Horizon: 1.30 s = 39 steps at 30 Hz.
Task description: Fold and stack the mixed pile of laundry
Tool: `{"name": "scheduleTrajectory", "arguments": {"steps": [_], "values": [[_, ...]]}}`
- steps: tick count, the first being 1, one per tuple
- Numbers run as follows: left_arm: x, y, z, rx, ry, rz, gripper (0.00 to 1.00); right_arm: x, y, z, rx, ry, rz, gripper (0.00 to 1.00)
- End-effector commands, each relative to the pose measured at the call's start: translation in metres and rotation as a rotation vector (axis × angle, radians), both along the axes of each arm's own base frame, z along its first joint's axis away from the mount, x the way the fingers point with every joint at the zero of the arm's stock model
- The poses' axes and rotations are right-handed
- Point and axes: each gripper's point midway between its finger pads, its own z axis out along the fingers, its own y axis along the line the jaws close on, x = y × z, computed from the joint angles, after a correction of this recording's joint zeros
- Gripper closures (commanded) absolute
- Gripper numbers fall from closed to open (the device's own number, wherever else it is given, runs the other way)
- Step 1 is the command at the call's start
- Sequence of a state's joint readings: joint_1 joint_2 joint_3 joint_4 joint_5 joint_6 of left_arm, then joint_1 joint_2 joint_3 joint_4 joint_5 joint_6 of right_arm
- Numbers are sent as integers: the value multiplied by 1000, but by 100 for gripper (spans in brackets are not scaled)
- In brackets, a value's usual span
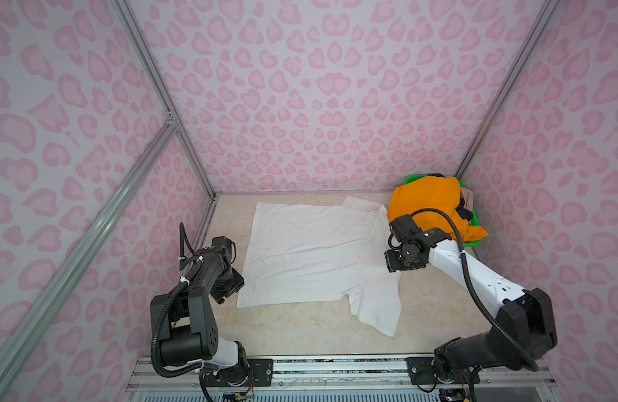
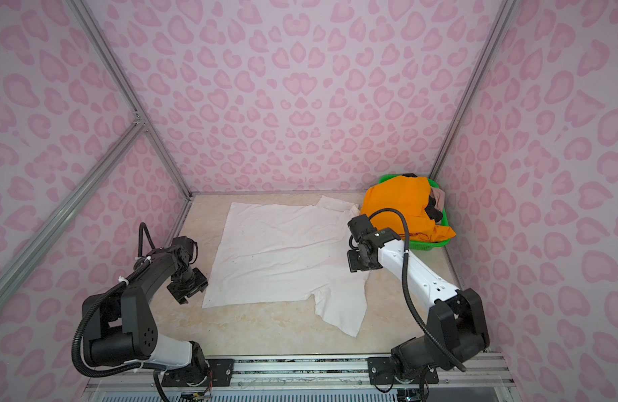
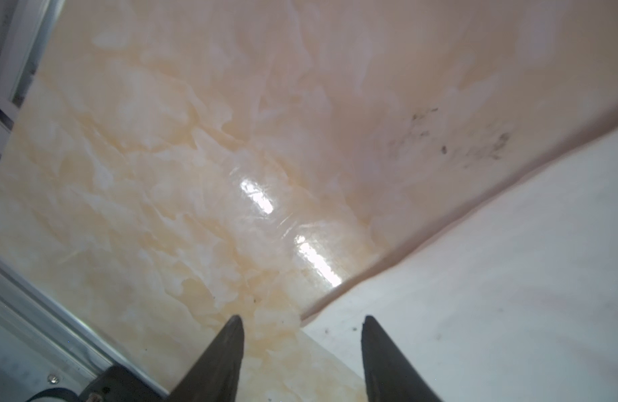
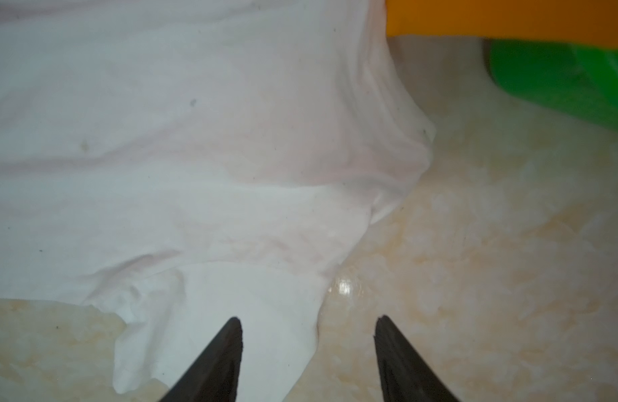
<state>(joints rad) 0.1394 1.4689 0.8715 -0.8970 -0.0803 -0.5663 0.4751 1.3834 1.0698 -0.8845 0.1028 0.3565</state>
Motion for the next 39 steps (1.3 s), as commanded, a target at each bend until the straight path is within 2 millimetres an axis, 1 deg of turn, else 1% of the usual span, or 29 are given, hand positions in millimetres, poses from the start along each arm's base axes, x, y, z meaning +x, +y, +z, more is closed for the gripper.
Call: {"name": "scheduleTrajectory", "arguments": {"steps": [1,3,7,10,14,18,22,26,30,32,35,39], "values": [[-13,-8,-3,-5,11,15,44,-37,-4,-13,57,59,-78,39],[-15,-13,-3,-5,10,12,44,-52,-8,-19,71,83,-97,40],[-17,-20,-8,-19,16,17,44,-79,-12,-37,76,159,-122,40],[-20,-20,-15,-15,25,25,44,-97,-11,-50,93,203,-145,40],[-21,-17,-22,-1,40,24,45,-119,-10,-61,89,232,-167,43],[-24,-18,-31,-7,62,25,46,-131,-11,-74,102,243,-196,46],[-26,-17,-34,2,62,30,47,-139,-3,-79,147,264,-202,47],[-25,-15,-32,12,58,31,47,-140,-4,-84,127,268,-185,48],[-24,-9,-22,54,33,37,46,-145,9,-90,171,306,-155,49],[-23,-7,-19,60,21,39,45,-149,15,-91,186,325,-127,47],[-20,-12,-19,32,-4,35,46,-159,21,-93,204,359,-91,44],[-21,-17,-24,6,5,31,49,-169,25,-98,218,387,-79,44]]}}
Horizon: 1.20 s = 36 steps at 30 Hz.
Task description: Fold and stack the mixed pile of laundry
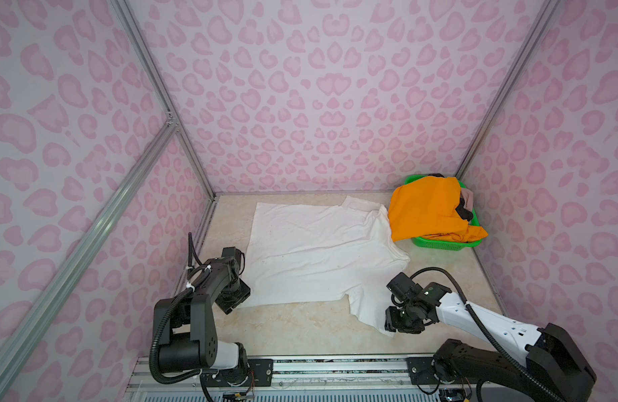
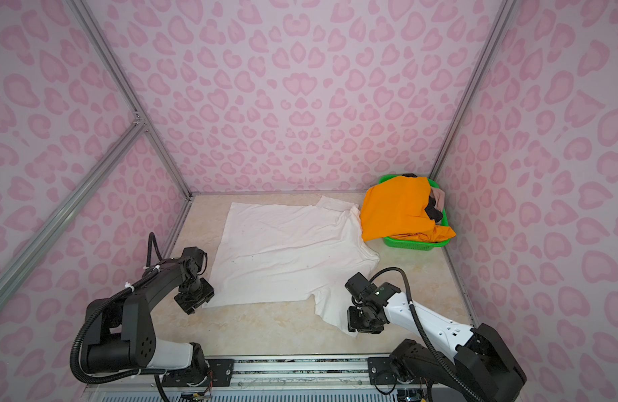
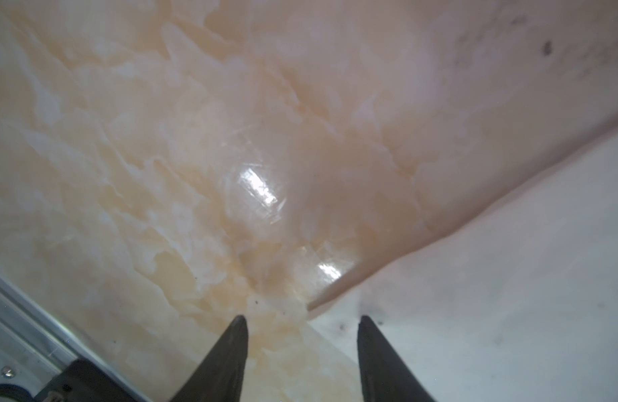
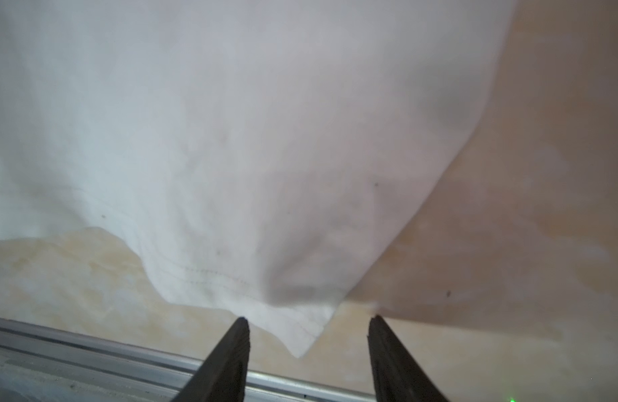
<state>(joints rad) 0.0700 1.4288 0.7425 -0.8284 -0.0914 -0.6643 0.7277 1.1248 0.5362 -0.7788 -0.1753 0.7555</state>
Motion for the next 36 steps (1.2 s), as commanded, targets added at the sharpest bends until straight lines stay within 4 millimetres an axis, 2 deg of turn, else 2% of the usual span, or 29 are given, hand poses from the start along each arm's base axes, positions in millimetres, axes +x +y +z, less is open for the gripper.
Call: {"name": "scheduleTrajectory", "arguments": {"steps": [1,9,14,15,18,21,25,30,36], "values": [[-1,-1,-4,-4,3,5,49,-10,5,-3,33,38,1,44],[2,-2,-19,-16,12,13,56,-12,9,-14,46,50,-2,49],[4,-4,-24,-27,19,16,63,-13,10,-20,46,59,0,57],[3,-4,-24,-25,19,17,69,-12,11,-20,46,56,-1,58],[3,-2,-22,-16,14,17,76,-8,13,-19,49,48,1,63],[3,-2,-23,-14,19,12,78,-5,14,-17,46,39,6,70],[4,-1,-22,-9,22,3,86,4,11,-8,14,-4,14,80],[10,1,-15,-2,10,-9,94,20,2,15,-42,-100,35,91],[17,0,2,-11,-10,-25,97,31,-4,39,-74,-176,86,100]]}}
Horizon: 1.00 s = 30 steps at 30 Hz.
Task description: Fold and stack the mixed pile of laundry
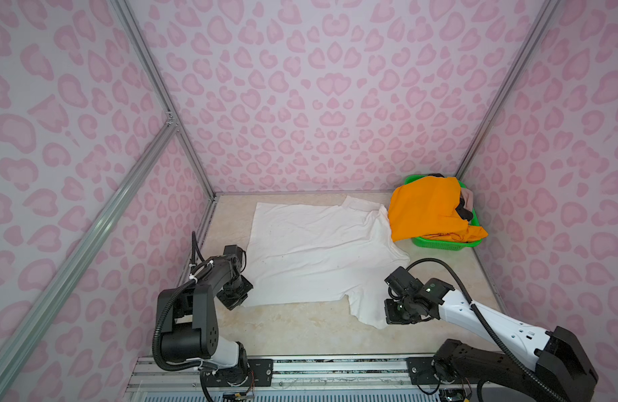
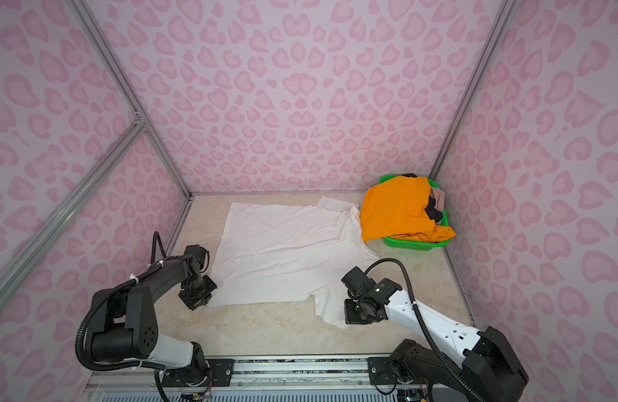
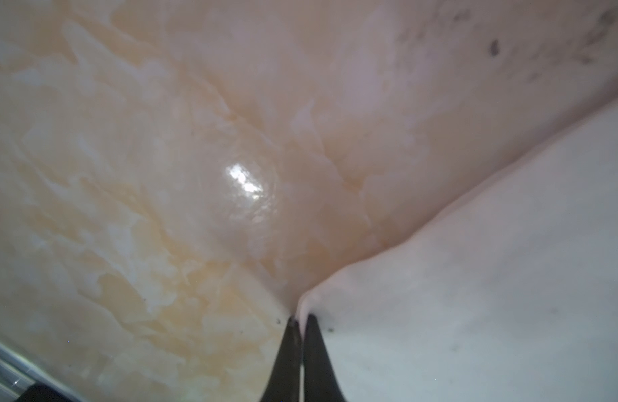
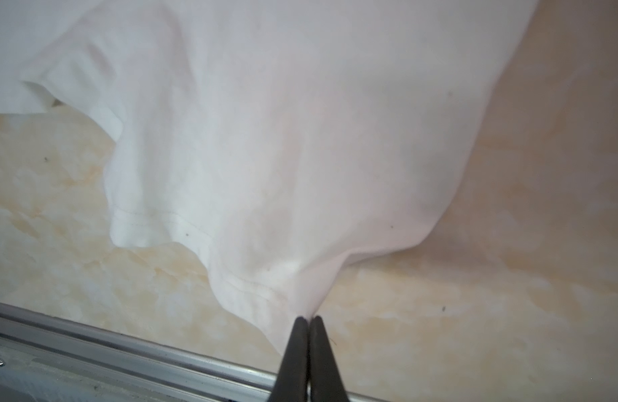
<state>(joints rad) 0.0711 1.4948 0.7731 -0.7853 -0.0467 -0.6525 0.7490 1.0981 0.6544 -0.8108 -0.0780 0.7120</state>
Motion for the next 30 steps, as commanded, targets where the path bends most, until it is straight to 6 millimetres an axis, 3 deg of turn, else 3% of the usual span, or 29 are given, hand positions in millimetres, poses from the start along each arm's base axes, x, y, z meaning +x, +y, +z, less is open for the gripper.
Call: {"name": "scheduleTrajectory", "arguments": {"steps": [1,8,14,20,26,30], "values": [[2,6,13,36,-5,-17,97,2,-15,9,-84,-33,46,100],[-1,6,50,43,-47,-15,98,13,-19,44,-100,-131,103,100],[-17,9,78,66,-48,-19,98,16,-25,77,-88,-221,123,100],[-38,5,93,62,-34,-18,98,18,-36,109,-109,-300,139,100],[-60,2,103,58,-15,-25,98,31,-39,155,-108,-425,147,100],[-47,4,106,74,-57,-20,98,56,-26,173,-123,-466,177,100]]}}
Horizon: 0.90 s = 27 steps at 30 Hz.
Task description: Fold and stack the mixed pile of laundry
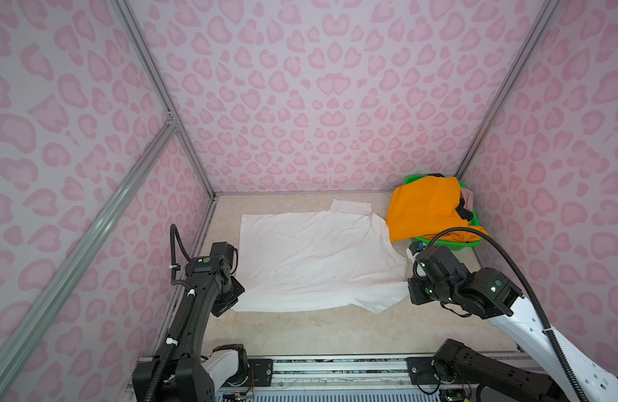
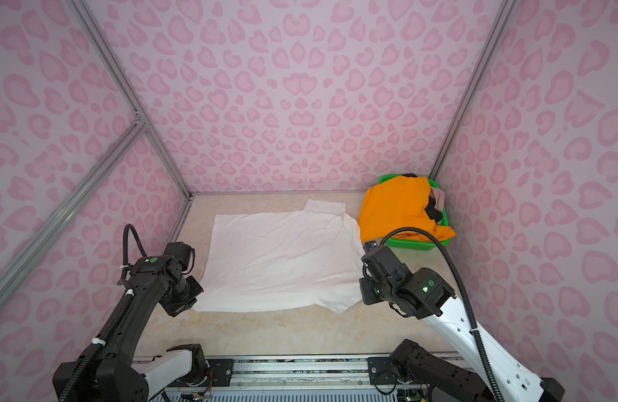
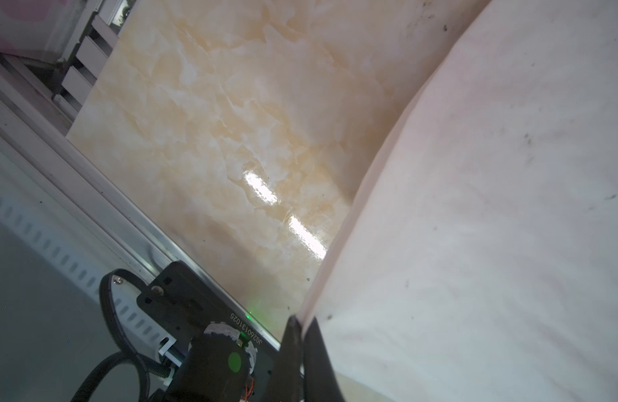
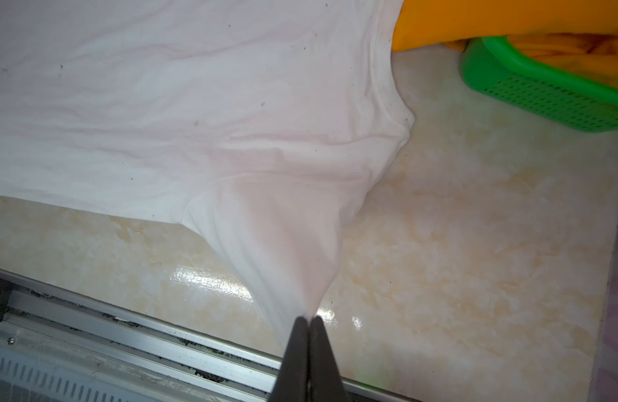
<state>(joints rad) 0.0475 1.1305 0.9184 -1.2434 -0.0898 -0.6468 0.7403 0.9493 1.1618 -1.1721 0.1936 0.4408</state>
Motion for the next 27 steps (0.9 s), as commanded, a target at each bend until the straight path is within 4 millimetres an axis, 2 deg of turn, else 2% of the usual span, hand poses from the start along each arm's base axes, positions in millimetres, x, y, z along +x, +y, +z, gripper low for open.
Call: {"name": "scheduleTrajectory", "arguments": {"steps": [1,5,9,12,16,18,22,27], "values": [[11,5,6,26,-19,11,98,23,6,2,-63,-18,31,100],[51,5,9,11,-82,13,98,64,19,0,18,4,-2,100],[94,8,3,-13,-104,-6,98,114,27,-12,49,43,-23,100],[115,14,-12,-18,-79,-10,98,155,36,-20,69,46,-34,100],[133,21,-40,-45,-33,-8,98,201,55,-33,87,102,-19,100],[145,22,-50,-65,-46,-8,98,219,62,-47,63,144,-1,100],[166,16,-55,-119,-59,-46,98,246,69,-71,27,185,10,100],[180,11,-63,-158,-50,-91,98,266,70,-94,-1,219,-2,100]]}}
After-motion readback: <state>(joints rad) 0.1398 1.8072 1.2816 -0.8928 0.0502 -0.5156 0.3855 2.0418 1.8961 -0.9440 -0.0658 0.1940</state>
